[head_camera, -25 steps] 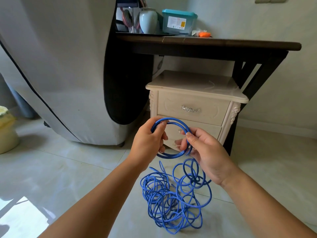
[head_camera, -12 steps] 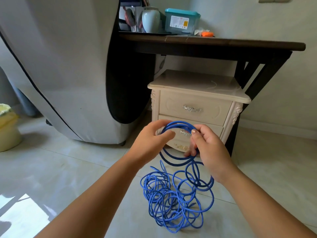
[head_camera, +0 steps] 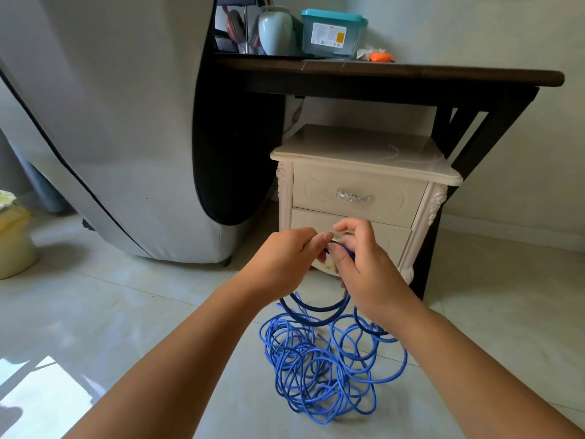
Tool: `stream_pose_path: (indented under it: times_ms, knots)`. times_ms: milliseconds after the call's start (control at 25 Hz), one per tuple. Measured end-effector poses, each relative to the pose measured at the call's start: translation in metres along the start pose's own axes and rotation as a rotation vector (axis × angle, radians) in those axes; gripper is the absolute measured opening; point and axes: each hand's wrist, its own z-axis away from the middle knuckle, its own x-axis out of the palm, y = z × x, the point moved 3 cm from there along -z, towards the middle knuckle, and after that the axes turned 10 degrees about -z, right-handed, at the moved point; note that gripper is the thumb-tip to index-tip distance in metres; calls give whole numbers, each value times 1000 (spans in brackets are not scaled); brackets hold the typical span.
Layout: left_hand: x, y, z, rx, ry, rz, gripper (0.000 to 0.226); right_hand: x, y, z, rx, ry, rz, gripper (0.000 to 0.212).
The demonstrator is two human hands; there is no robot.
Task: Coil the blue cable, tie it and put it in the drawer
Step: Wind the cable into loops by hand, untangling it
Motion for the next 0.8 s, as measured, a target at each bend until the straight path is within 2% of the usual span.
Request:
stream_pose_path:
  times_ms: [120,240,320,400,480,520,640,800]
  knots:
    - [5,-5,1,-80,18,173,42,-3,8,-1,206,-98,-221,31]
    - [4,-13,2,-157,65,330,43,-9,19,-1,350,-266,-318,47]
    - [4,-16,4,-209,90,446,44,-13,20,-1,409,-347,-350,48]
    - [5,-15,4,-244,89,545,45,-17,20,-2,405,-377,-302,38]
    - [7,-12,5,-253,40,622,44,-18,16,-4,343,-318,-238,18]
    - [7,-10,5,-250,-5,671,43,-18,16,-5,316,-269,-229,16]
    - [6,-3,8,-225,-121,767,39,-18,15,-6,305,-135,-224,26]
    - [6,-2,9,-190,-91,726,34,-9,11,-4,325,-75,-332,37]
